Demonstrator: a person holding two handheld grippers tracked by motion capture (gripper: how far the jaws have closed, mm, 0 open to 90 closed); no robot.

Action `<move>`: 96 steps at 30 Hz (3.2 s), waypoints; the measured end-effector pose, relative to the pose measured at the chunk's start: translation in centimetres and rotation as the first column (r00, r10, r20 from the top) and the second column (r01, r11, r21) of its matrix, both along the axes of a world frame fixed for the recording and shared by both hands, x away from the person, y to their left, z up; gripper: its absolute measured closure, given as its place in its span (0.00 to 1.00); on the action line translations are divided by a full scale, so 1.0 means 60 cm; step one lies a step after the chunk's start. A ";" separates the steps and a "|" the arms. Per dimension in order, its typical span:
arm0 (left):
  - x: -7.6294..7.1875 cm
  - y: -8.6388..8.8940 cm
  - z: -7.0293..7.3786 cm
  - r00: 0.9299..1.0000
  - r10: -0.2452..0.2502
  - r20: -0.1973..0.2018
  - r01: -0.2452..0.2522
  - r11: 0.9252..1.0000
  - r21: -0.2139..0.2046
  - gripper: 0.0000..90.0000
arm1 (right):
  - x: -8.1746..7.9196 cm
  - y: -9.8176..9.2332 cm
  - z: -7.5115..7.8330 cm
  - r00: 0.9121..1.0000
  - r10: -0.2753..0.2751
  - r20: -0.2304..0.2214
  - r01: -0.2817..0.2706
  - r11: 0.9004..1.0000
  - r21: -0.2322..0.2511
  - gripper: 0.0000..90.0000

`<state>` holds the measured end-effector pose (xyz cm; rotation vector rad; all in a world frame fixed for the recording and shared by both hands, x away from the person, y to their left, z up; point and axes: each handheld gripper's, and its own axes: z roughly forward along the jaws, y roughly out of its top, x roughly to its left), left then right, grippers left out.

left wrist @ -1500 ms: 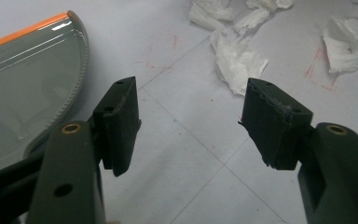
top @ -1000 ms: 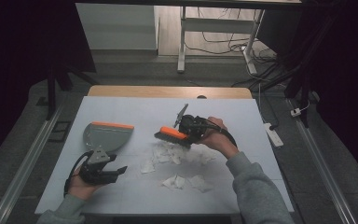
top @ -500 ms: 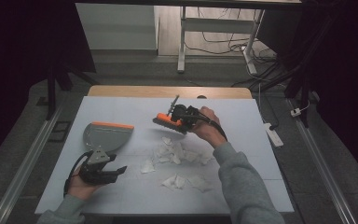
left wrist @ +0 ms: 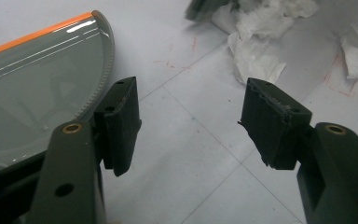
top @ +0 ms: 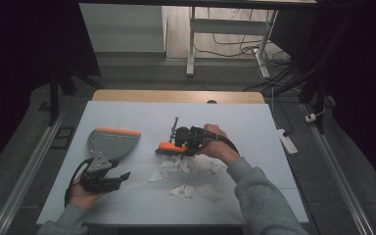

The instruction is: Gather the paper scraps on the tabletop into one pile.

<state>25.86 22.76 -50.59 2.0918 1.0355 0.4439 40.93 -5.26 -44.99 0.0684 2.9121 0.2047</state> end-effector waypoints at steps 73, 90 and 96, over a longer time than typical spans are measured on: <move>-0.001 0.024 0.012 0.995 0.086 0.046 -0.084 0.996 -0.037 0.42 | -0.075 -0.209 0.080 0.855 -0.496 -0.153 0.514 0.766 0.386 0.79; 0.001 0.013 0.009 0.998 0.055 0.044 -0.054 0.998 -0.029 0.42 | -0.035 -0.224 0.003 0.768 -0.630 -0.112 0.638 0.739 0.216 0.79; 0.002 0.014 0.006 0.998 0.055 0.036 -0.054 0.998 -0.029 0.42 | -0.023 -0.173 0.003 0.797 -0.584 -0.152 0.602 0.749 0.276 0.79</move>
